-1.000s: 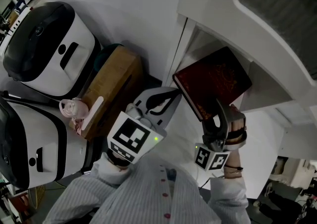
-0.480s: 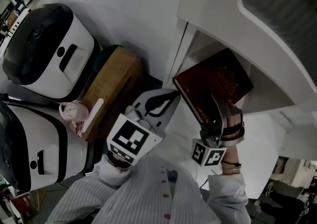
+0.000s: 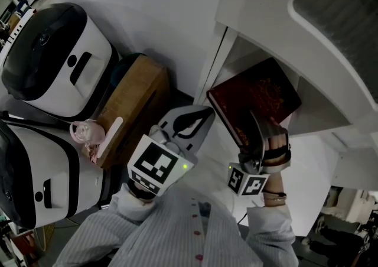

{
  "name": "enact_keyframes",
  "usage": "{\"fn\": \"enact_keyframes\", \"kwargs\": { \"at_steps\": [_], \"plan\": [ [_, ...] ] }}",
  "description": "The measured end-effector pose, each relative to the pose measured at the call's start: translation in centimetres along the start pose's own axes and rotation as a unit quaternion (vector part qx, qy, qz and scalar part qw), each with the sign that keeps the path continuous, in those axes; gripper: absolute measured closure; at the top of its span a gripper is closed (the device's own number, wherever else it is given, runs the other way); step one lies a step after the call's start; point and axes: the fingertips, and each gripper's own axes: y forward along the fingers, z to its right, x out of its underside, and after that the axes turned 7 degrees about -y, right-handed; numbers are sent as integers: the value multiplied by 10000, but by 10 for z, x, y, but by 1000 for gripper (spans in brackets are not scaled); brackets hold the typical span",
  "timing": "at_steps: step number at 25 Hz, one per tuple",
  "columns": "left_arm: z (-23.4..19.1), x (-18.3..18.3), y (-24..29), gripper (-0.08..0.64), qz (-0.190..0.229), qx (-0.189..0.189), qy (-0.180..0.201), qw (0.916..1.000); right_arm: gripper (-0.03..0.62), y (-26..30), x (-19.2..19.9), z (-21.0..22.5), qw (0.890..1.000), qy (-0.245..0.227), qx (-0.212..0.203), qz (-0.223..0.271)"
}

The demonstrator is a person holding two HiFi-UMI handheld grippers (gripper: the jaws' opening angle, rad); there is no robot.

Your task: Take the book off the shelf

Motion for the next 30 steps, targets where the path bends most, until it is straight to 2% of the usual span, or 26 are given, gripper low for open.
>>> {"fn": "enact_keyframes", "kwargs": {
  "at_steps": [16, 30],
  "plan": [
    [5, -9, -14, 549, 173, 2, 51, 9998, 347, -10, -8, 6, 9995, -260, 28, -163],
    [18, -23, -53, 549, 406, -78, 248, 9988, 364, -39, -31, 14, 9999, -1, 63, -139]
  ]
}}
